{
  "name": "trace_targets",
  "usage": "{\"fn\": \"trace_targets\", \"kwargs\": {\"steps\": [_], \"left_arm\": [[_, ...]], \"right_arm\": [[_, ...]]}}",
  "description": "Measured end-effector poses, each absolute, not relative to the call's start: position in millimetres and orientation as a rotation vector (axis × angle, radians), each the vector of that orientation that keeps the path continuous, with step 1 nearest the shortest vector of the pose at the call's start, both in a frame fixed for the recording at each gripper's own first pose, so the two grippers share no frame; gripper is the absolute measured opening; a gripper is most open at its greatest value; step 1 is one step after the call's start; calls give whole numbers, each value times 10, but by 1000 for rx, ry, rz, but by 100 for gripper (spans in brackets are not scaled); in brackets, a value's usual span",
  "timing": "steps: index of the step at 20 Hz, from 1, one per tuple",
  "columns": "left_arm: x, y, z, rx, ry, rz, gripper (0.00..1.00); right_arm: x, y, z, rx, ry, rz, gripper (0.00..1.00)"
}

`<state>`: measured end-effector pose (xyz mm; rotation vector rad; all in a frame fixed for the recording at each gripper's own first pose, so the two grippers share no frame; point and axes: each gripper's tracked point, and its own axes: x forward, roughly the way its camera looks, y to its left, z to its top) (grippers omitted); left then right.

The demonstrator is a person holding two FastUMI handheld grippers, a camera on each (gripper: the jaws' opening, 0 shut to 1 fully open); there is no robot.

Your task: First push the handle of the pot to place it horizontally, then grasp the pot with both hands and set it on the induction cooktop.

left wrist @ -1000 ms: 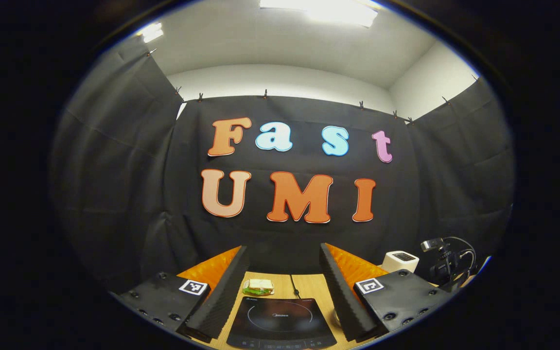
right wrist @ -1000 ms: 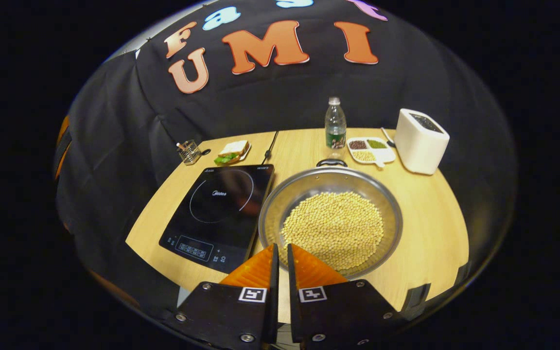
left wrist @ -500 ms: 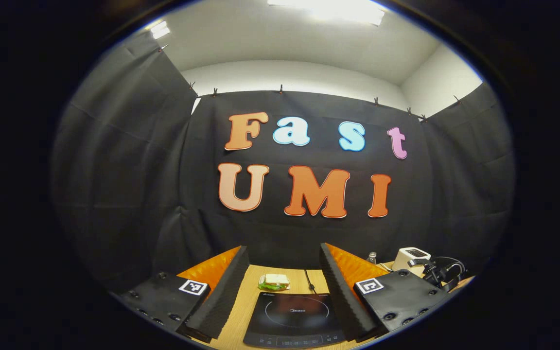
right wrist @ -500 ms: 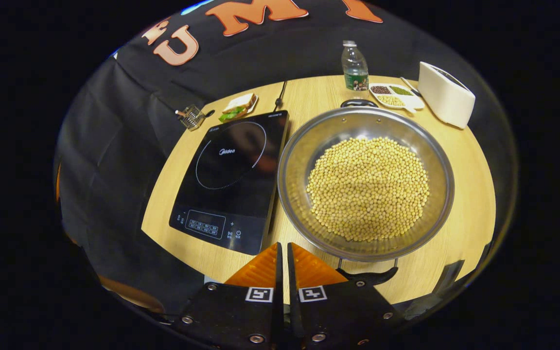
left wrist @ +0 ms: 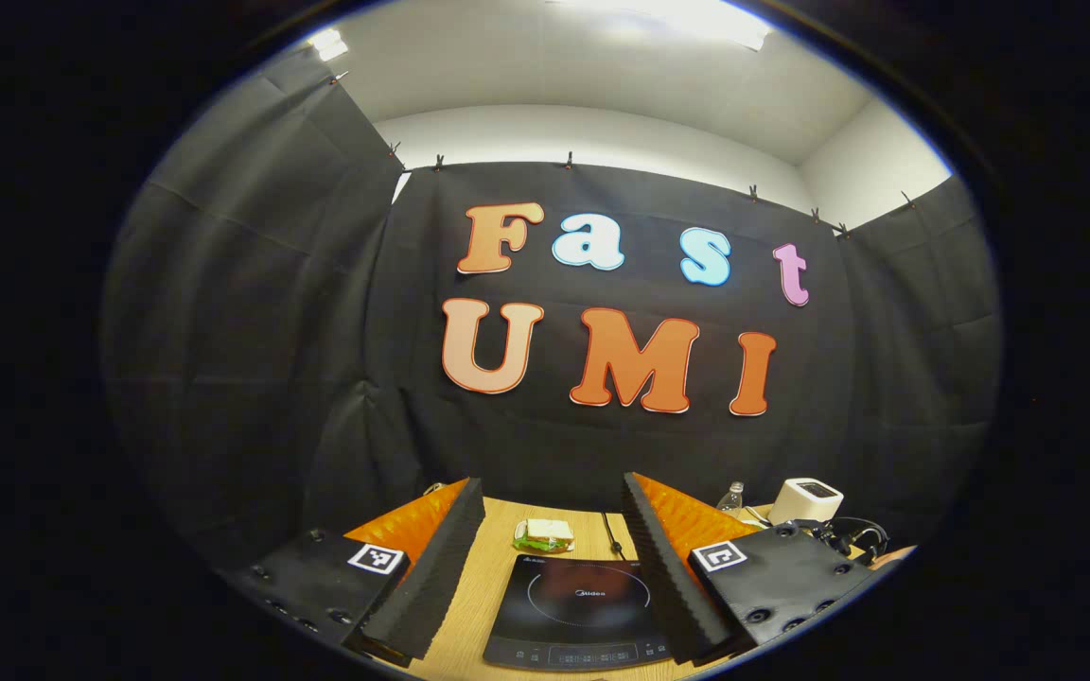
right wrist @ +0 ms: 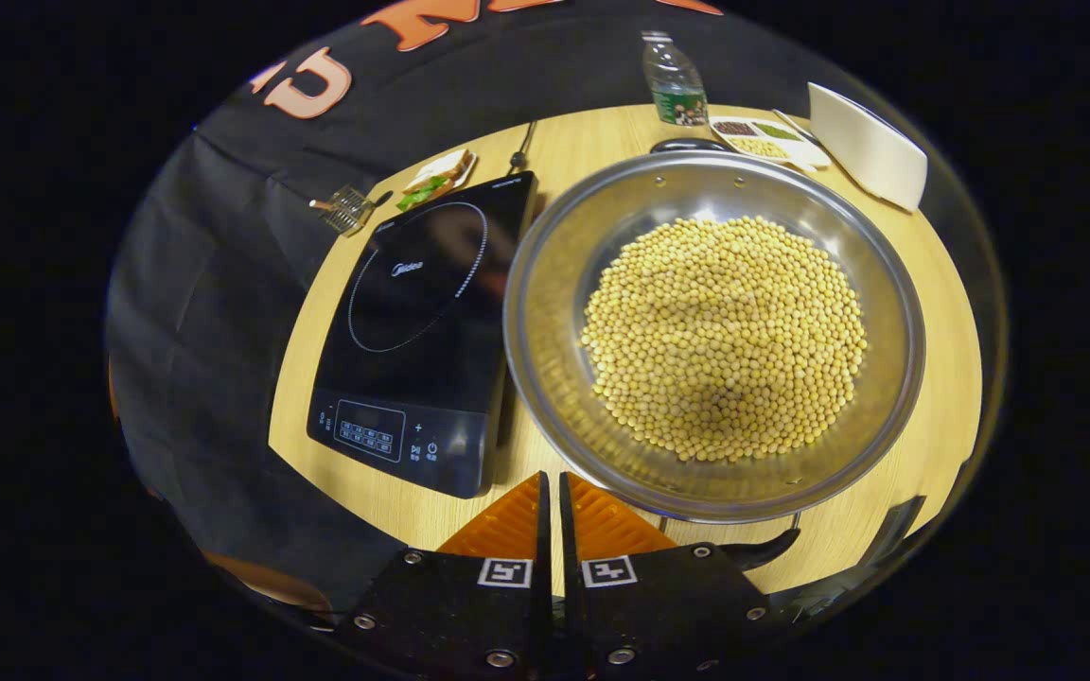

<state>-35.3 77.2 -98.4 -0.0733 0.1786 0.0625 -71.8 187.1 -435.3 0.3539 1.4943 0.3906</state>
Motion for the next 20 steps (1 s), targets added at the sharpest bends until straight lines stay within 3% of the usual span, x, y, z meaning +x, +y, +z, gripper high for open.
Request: {"fn": "trace_targets", "kwargs": {"steps": [5,20], "left_arm": [[-336,719,-961,-34,173,57,97],[-55,233,-1058,8,194,0,95]], "right_arm": [[-806,1790,-4532,376,1534,381,0],[-682,848,-4751,316,1479,298,0]]}}
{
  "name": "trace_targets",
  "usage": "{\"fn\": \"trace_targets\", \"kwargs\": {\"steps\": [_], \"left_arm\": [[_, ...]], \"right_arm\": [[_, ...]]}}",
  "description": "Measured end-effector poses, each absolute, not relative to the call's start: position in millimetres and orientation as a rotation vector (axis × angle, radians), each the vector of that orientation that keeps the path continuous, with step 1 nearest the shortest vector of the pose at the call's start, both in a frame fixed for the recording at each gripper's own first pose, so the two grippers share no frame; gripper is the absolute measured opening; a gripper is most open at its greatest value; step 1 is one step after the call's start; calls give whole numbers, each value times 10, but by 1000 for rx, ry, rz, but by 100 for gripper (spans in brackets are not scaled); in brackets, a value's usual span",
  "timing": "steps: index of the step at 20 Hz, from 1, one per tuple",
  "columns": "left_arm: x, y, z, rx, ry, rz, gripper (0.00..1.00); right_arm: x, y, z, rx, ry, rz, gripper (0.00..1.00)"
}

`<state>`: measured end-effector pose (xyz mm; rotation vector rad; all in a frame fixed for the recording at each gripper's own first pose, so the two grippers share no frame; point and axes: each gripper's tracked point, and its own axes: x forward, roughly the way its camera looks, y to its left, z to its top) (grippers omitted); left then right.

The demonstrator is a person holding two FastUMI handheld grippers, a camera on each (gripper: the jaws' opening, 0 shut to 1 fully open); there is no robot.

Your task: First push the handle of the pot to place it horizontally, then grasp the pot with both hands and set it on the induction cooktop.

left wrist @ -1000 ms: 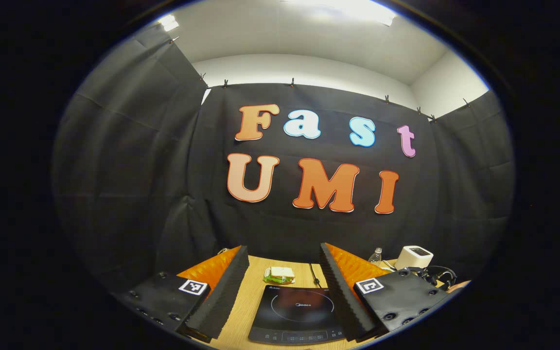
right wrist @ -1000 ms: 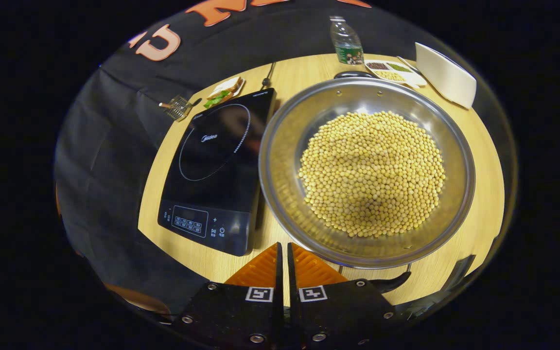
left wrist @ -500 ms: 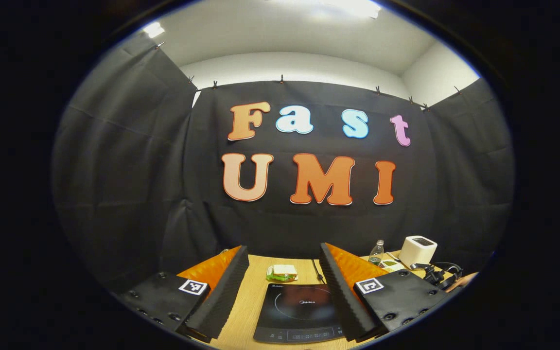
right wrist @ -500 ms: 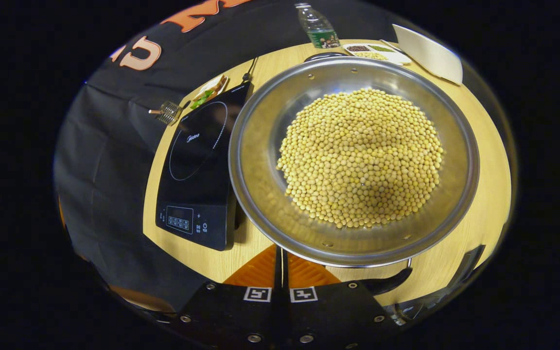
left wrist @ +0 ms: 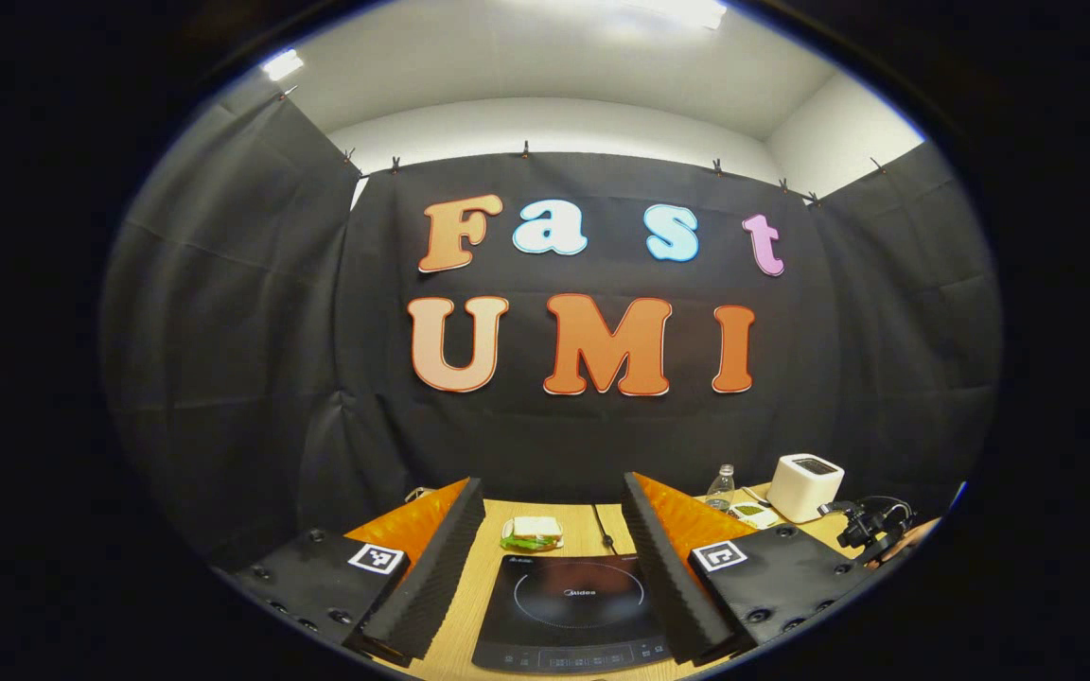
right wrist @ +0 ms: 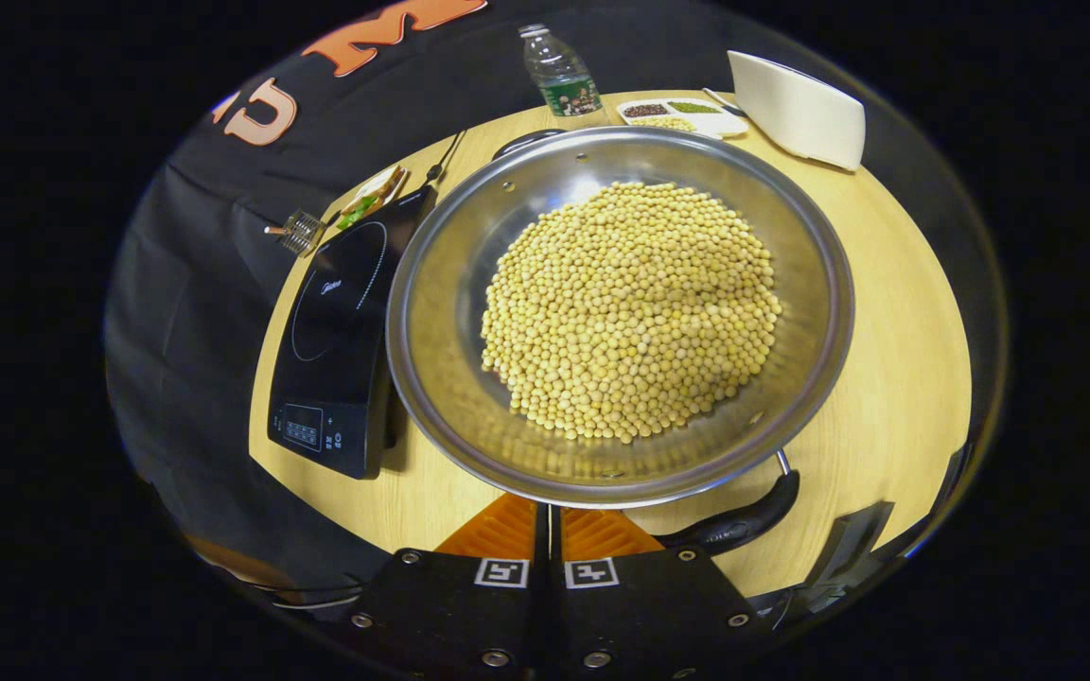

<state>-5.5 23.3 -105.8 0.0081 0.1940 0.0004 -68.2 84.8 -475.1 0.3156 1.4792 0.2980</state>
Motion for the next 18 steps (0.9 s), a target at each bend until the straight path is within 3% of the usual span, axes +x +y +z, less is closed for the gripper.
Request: {"fn": "trace_targets", "kwargs": {"steps": [14,18], "left_arm": [[82,138,-1122,37,200,6,97],[83,222,-1136,21,198,19,95]], "right_arm": [[-396,70,-4991,216,1452,153,0],[-242,-239,-5087,210,1434,27,0]]}}
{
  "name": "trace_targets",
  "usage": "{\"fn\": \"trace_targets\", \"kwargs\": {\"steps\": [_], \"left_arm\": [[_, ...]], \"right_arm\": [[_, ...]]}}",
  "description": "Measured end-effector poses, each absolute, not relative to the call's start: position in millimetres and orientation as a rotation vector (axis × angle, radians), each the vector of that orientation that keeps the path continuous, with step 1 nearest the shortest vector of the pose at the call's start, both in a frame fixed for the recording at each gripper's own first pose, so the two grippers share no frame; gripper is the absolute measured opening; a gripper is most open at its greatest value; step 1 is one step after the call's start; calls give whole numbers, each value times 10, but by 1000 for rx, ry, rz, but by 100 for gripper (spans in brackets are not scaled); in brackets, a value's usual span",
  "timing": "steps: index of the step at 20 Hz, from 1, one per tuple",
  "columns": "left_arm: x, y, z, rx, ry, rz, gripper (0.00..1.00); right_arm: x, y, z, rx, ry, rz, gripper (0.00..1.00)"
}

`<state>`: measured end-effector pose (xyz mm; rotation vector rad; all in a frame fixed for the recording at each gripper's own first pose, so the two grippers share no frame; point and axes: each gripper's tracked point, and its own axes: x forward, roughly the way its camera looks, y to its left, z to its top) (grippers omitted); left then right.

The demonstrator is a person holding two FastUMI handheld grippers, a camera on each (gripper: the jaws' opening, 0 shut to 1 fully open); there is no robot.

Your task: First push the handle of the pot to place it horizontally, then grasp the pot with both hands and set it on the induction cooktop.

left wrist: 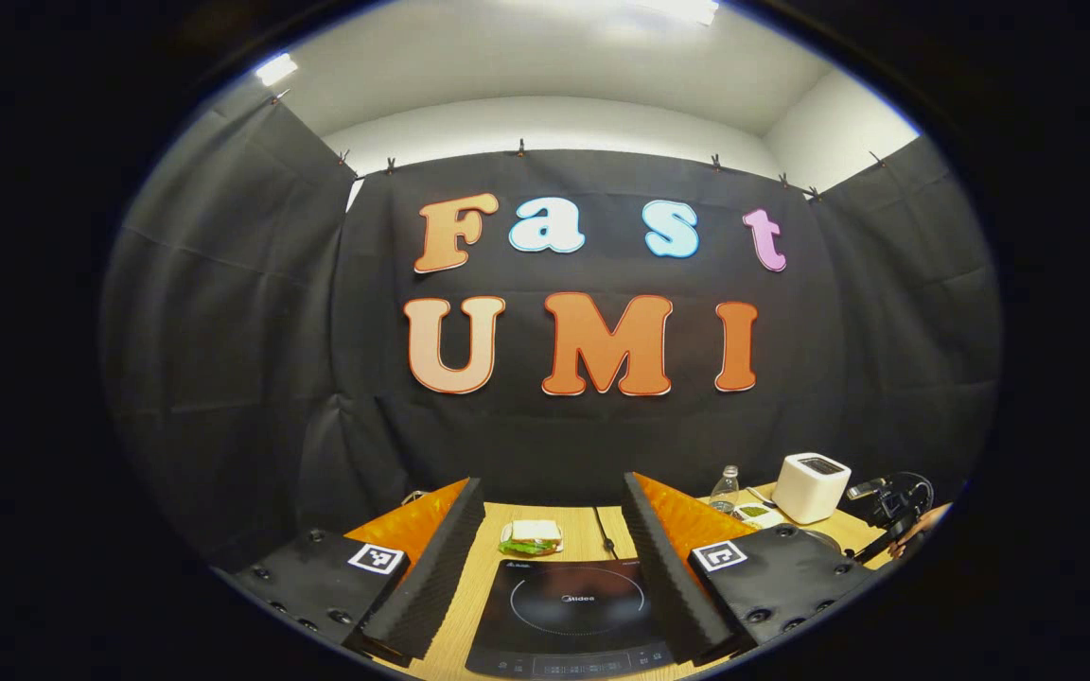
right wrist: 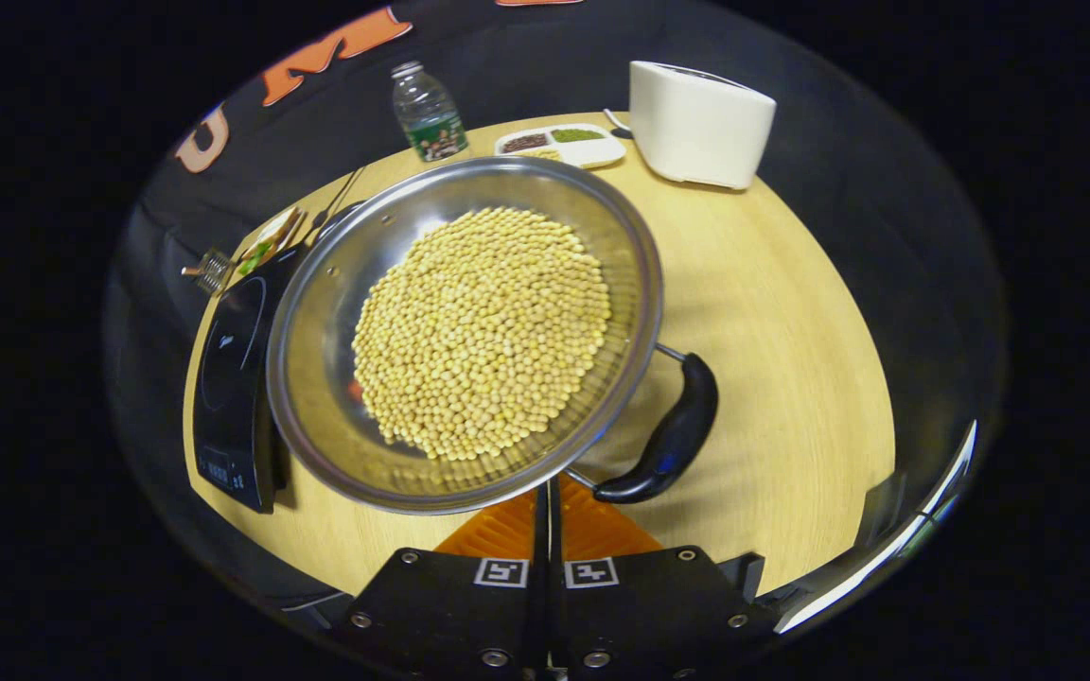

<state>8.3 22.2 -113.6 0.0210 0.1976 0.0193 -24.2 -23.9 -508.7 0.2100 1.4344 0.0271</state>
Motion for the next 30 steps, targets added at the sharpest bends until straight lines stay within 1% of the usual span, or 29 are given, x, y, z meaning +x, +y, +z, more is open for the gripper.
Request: {"fn": "trace_targets", "kwargs": {"steps": [4,9,10,13,14,18,19,21,22,25,26,27,28,30], "left_arm": [[91,267,-1294,39,231,36,97],[139,246,-1457,34,270,33,97],[149,237,-1484,36,276,32,95],[198,251,-1502,48,278,37,95],[203,259,-1502,55,275,42,97],[233,315,-1547,82,274,59,97],[247,328,-1571,81,273,61,95],[268,333,-1648,72,280,64,95],[285,333,-1693,68,285,66,97],[327,356,-1901,82,318,82,97],[354,343,-1986,83,336,83,95],[369,324,-2070,79,356,81,95],[404,281,-2167,71,377,74,97],[458,188,-2321,56,418,55,98]], "right_arm": [[-94,-443,-5131,261,1412,-79,0],[180,-622,-5151,254,1370,-170,0],[215,-635,-5153,247,1373,-183,0],[350,-724,-5164,205,1369,-200,0],[431,-729,-5201,203,1364,-209,0],[601,-756,-5278,253,1360,-234,0],[635,-775,-5286,263,1361,-232,0],[725,-832,-5293,261,1349,-233,0],[779,-842,-5312,264,1343,-237,0],[902,-834,-5379,279,1344,-243,0],[946,-852,-5389,280,1338,-246,0],[976,-872,-5385,283,1333,-250,0],[1029,-884,-5374,282,1322,-251,0],[1134,-881,-5338,296,1308,-248,0]]}}
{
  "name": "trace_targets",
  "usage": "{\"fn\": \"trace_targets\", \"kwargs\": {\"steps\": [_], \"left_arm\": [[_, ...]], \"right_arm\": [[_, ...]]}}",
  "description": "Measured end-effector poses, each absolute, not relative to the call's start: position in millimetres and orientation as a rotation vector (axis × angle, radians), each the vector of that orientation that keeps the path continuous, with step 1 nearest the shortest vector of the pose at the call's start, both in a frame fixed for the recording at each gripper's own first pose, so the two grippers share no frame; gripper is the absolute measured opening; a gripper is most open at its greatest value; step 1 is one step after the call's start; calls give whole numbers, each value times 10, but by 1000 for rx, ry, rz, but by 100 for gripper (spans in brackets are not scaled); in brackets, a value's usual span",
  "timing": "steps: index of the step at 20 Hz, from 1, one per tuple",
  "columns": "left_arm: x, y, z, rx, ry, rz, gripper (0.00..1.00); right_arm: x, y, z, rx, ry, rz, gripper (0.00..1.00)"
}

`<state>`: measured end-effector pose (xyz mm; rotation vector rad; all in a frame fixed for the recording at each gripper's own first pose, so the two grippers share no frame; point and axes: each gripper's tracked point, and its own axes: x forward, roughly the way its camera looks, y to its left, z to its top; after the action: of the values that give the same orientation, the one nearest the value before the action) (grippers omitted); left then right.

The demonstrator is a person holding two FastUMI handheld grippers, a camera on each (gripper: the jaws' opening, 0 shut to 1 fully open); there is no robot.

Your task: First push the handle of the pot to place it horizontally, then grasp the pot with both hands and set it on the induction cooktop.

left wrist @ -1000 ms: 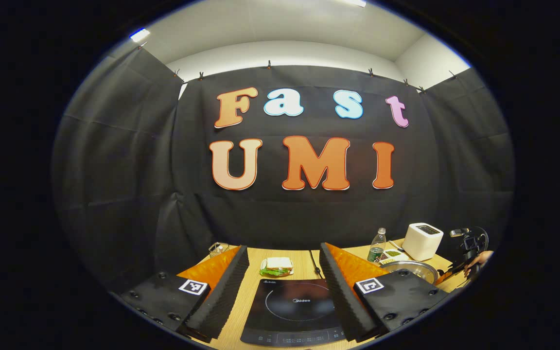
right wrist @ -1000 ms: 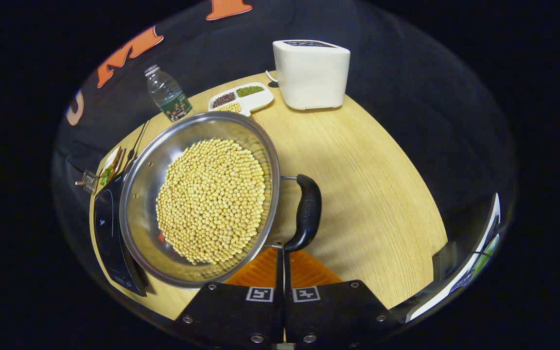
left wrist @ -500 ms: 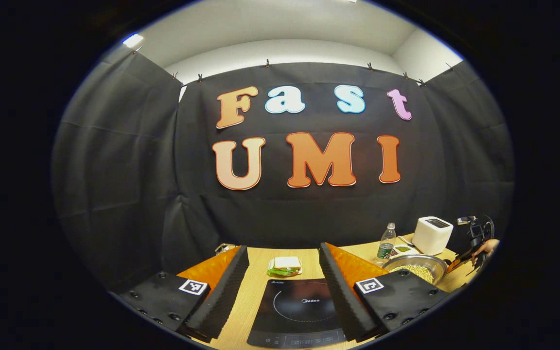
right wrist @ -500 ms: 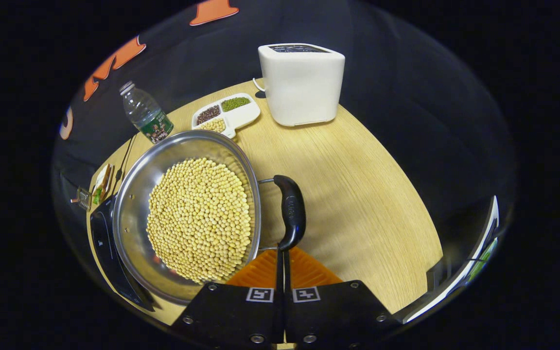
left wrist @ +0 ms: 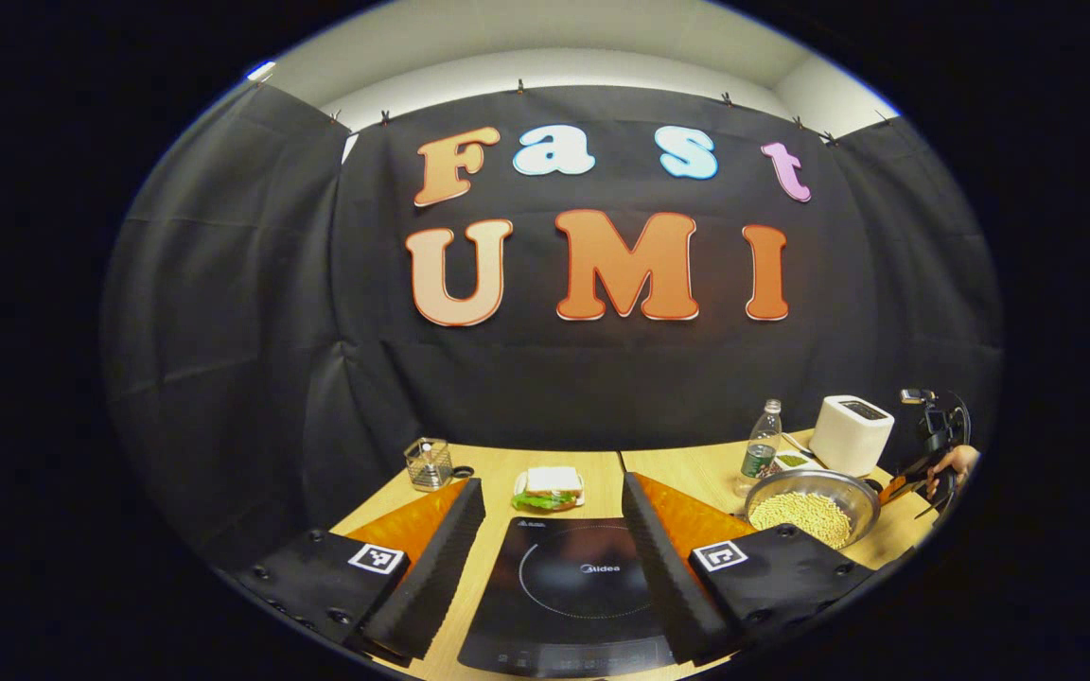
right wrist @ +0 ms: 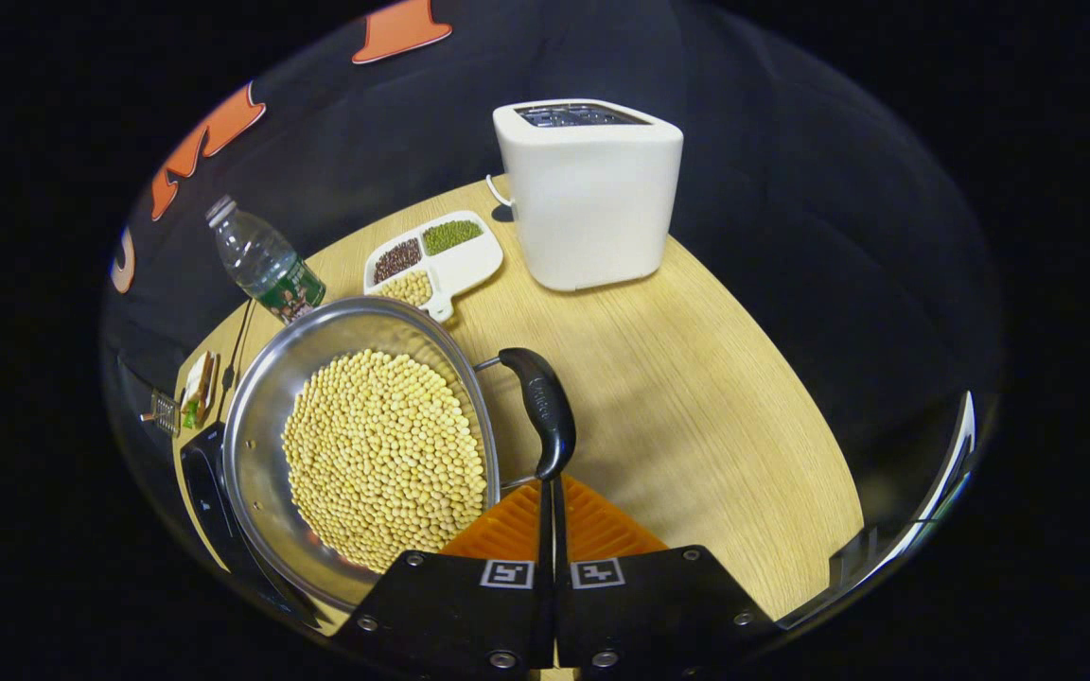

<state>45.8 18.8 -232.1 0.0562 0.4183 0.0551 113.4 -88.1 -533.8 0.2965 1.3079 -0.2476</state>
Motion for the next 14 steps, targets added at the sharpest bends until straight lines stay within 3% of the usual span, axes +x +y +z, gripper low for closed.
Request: {"fn": "trace_targets", "kwargs": {"steps": [1,2,9,13,14], "left_arm": [[495,132,-2401,54,436,46,93],[517,68,-2481,52,457,35,97],[763,-687,-3154,42,620,-102,95],[850,-1267,-3584,11,763,-221,95],[862,-1407,-3691,9,798,-245,95]], "right_arm": [[1133,-876,-5287,310,1313,-248,0],[1132,-885,-5255,314,1319,-248,0],[1563,-1031,-4765,371,1115,-236,8],[1539,-843,-4730,355,1131,-137,29],[1557,-813,-4742,342,1128,-125,40]]}}
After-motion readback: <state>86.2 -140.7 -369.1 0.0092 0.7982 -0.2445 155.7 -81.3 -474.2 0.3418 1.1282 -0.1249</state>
